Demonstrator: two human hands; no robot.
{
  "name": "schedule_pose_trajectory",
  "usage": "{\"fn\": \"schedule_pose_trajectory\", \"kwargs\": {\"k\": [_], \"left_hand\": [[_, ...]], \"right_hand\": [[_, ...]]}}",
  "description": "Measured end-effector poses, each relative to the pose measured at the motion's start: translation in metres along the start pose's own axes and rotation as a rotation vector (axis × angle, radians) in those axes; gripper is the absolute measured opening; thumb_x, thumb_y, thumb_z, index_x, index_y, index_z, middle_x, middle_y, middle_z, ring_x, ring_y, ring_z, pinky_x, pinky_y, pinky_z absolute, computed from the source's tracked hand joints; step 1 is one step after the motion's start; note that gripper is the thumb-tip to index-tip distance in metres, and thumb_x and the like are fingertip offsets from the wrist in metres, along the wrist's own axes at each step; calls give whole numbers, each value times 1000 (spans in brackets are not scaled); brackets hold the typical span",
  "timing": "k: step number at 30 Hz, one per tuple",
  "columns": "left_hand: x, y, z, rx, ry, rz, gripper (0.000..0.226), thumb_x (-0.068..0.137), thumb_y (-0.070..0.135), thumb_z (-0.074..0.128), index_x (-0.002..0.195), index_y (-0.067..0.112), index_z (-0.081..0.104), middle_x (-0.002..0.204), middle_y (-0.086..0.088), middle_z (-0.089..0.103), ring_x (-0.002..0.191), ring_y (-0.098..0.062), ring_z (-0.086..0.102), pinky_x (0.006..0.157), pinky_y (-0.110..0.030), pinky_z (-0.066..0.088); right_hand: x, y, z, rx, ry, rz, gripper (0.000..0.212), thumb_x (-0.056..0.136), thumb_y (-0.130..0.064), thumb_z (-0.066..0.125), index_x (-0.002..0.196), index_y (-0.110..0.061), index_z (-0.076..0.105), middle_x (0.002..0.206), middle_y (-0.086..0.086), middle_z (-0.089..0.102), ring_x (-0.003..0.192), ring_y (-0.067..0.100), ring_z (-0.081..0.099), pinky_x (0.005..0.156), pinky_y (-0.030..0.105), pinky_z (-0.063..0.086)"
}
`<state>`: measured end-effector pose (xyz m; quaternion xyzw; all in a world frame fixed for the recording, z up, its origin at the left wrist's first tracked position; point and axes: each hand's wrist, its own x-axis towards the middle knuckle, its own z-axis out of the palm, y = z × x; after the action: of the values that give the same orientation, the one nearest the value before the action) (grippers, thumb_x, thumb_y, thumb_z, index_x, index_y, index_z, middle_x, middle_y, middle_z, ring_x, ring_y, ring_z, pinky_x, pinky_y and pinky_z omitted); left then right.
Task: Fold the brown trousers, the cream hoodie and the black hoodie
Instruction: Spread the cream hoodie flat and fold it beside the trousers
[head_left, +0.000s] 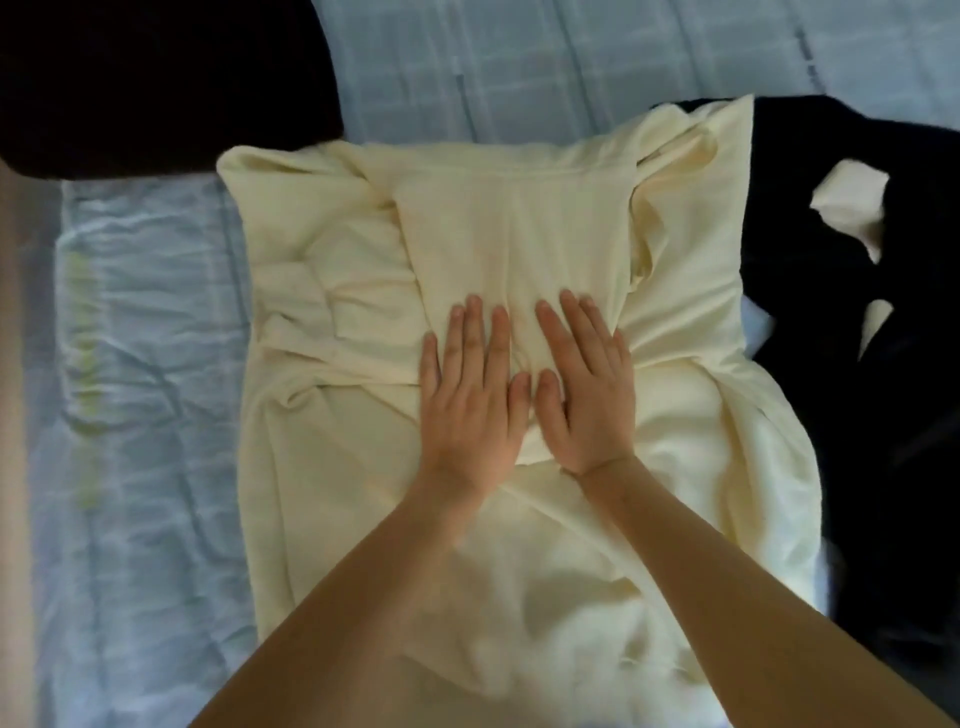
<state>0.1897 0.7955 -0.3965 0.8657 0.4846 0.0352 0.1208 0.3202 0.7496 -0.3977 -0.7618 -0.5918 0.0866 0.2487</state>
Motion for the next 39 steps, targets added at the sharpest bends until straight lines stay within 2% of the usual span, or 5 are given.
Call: {"fn": "schedule_pose_trajectory", "kwargs": {"k": [11, 19, 25, 34, 39], "left_hand": [[0, 6, -16, 17, -93, -54, 62, 103, 41, 10, 158, 14, 7, 166, -10, 5, 153, -23, 3, 123, -46, 4], [-144, 5, -53, -377, -36, -34, 57, 98, 34, 50, 149, 12, 39, 155, -18, 35, 144, -32, 31, 119, -46, 24], [-256, -28, -33, -171, -22, 159, 46, 95, 40, 48, 130, 14, 65, 142, -7, 57, 135, -29, 49, 114, -54, 31], [-266, -57, -56, -96, 336, 130, 33, 96, 13, 44, 99, 1, 75, 94, -11, 76, 93, -25, 71, 104, -50, 46], [-294, -74, -62, -120, 44, 125, 41, 96, 21, 40, 116, 3, 71, 124, -12, 68, 118, -31, 64, 108, -62, 35]], "right_hand": [[-2, -11, -14, -4, -35, 16, 53, 100, -26, 37, 152, -15, 41, 159, 10, 36, 150, 26, 27, 119, 48, 24], [-116, -36, -83, 173, -162, -40, 47, 96, -19, 53, 141, -4, 52, 148, 17, 49, 139, 33, 41, 118, 42, 30], [-231, -19, -85, 64, -356, -133, 50, 94, -33, 65, 140, -16, 57, 150, 5, 50, 147, 26, 34, 120, 52, 21], [-228, -51, -79, 127, -185, -204, 33, 97, -35, 52, 112, -16, 74, 120, -2, 72, 127, 29, 58, 112, 59, 32], [-239, -61, -73, -4, -438, -273, 37, 99, -19, 60, 135, -18, 62, 142, 0, 58, 139, 26, 47, 116, 58, 26]]}}
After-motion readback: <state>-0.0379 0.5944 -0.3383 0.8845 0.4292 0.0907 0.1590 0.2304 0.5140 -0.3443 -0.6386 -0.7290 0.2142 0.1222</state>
